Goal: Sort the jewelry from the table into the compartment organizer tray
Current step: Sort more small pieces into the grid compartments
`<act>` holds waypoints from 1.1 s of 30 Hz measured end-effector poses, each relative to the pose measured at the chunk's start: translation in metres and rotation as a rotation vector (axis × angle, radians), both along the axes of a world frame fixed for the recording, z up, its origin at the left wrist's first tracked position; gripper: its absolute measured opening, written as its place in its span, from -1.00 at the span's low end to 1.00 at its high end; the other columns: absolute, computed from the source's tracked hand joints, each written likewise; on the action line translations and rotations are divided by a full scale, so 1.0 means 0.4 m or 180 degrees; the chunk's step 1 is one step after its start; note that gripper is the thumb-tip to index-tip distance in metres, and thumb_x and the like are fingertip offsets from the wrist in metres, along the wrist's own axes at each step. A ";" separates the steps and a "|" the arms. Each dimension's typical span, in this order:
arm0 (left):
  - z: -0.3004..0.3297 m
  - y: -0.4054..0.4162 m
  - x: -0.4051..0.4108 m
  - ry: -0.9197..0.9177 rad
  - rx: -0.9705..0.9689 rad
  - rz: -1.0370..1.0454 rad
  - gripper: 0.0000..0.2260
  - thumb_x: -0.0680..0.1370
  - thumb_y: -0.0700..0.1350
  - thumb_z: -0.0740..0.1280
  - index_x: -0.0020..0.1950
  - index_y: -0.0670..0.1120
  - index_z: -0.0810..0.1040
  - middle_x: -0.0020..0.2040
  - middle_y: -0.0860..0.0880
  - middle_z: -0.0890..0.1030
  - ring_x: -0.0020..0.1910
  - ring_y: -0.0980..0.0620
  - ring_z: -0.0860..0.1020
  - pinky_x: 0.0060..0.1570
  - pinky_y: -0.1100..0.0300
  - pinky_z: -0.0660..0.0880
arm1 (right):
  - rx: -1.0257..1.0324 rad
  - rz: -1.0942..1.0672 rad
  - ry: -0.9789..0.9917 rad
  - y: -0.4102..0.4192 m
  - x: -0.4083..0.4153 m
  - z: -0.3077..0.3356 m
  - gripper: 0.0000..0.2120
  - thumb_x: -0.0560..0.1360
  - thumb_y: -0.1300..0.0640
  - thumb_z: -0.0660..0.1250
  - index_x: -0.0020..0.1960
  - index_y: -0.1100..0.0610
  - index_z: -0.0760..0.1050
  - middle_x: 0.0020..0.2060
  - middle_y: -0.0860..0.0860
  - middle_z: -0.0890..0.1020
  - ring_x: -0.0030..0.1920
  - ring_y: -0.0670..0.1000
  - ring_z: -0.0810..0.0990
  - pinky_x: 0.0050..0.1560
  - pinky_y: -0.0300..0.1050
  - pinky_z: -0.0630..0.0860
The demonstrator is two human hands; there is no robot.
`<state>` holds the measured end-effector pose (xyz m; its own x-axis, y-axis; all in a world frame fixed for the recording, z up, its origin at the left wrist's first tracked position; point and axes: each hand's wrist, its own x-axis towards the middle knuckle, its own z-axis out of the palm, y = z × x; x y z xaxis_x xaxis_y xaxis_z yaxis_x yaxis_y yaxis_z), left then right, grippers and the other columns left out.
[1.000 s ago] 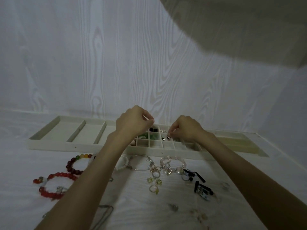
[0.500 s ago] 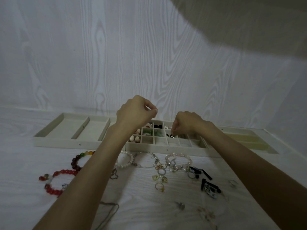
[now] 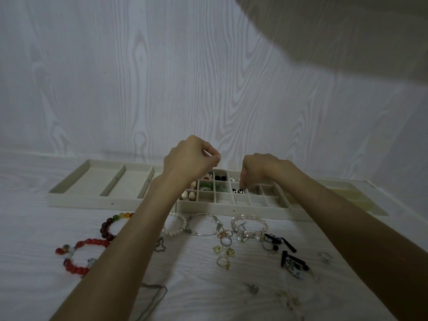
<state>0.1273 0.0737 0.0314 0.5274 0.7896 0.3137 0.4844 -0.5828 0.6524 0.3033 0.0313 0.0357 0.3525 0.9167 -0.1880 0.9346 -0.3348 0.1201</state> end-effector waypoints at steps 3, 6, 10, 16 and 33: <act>0.001 0.002 0.000 0.0001 -0.0004 0.0016 -0.93 0.52 0.02 0.34 -0.10 0.11 0.62 -0.23 0.14 0.65 -0.34 0.20 0.57 -0.20 0.22 0.50 | -0.0003 0.0107 0.0398 -0.007 0.006 0.028 -0.82 0.47 0.09 0.38 0.06 0.01 0.64 -0.13 -0.08 0.65 -0.14 -0.08 0.56 0.02 -0.13 0.51; 0.001 0.004 -0.003 -0.0005 -0.0017 0.0022 -0.94 0.51 0.01 0.34 -0.14 0.12 0.60 -0.21 0.12 0.66 -0.35 0.17 0.56 -0.12 0.14 0.56 | -0.0048 0.0330 0.0719 -0.019 0.003 0.046 -0.67 0.51 0.30 0.21 0.04 -0.02 0.66 -0.31 -0.19 0.53 -0.39 -0.15 0.39 -0.26 -0.29 0.37; 0.002 0.002 -0.004 0.0023 -0.0037 0.0016 -0.94 0.51 0.00 0.35 -0.12 0.11 0.62 -0.29 0.16 0.60 -0.36 0.19 0.54 -0.12 0.15 0.55 | -0.0196 0.0364 0.0736 -0.018 -0.001 0.024 -0.52 0.47 0.39 0.10 -0.01 -0.05 0.67 -0.15 -0.15 0.59 -0.32 -0.08 0.41 -0.13 -0.20 0.43; 0.002 0.003 -0.005 0.0021 -0.0060 0.0003 -0.94 0.51 0.00 0.35 -0.11 0.10 0.62 -0.26 0.14 0.62 -0.35 0.18 0.54 -0.11 0.15 0.54 | -0.0195 0.0258 0.0533 0.000 -0.001 0.005 -0.54 0.51 0.35 0.10 -0.01 -0.09 0.66 -0.22 -0.18 0.49 -0.26 -0.11 0.41 0.03 -0.10 0.44; -0.001 0.008 -0.004 0.0066 -0.0055 -0.0027 -0.93 0.50 0.00 0.34 -0.17 0.14 0.58 -0.24 0.11 0.66 -0.43 0.19 0.47 -0.16 0.18 0.50 | 0.0059 0.0207 0.0629 -0.016 -0.015 0.031 -0.68 0.52 0.24 0.18 -0.02 -0.03 0.67 -0.35 -0.17 0.42 -0.36 -0.12 0.35 -0.28 -0.22 0.31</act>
<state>0.1255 0.0771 0.0309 0.5403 0.7903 0.2890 0.4930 -0.5756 0.6524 0.2975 0.0251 0.0483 0.2504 0.9403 -0.2305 0.9591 -0.2734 -0.0734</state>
